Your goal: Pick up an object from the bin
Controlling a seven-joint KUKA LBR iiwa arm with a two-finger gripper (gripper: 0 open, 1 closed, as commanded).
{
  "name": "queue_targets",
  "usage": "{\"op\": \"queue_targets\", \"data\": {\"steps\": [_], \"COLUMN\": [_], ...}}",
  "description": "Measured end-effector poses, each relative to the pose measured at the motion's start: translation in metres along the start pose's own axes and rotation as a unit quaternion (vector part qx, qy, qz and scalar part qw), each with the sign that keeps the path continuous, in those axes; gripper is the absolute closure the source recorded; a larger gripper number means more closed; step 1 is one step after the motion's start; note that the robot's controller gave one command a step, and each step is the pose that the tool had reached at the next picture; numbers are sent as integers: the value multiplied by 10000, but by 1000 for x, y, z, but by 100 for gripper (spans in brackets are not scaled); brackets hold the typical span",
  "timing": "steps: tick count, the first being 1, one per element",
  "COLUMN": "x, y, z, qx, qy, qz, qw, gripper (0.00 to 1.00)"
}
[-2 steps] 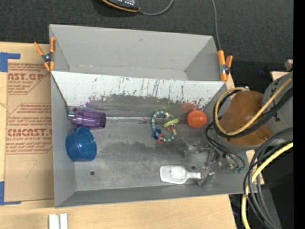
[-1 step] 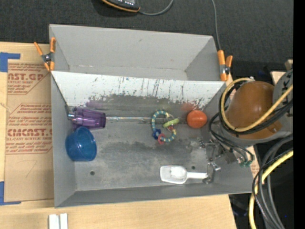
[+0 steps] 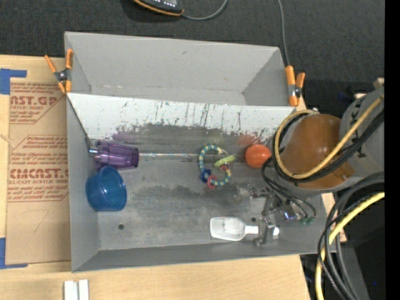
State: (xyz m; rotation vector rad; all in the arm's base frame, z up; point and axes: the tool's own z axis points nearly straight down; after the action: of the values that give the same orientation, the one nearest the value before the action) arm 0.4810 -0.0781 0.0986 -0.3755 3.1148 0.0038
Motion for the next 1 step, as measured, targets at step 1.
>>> {"op": "queue_targets", "data": {"steps": [1], "x": [-9], "y": [19], "z": [26], "qx": [52], "qy": [-93], "qz": [-830], "qw": [9965], "gripper": [0]}}
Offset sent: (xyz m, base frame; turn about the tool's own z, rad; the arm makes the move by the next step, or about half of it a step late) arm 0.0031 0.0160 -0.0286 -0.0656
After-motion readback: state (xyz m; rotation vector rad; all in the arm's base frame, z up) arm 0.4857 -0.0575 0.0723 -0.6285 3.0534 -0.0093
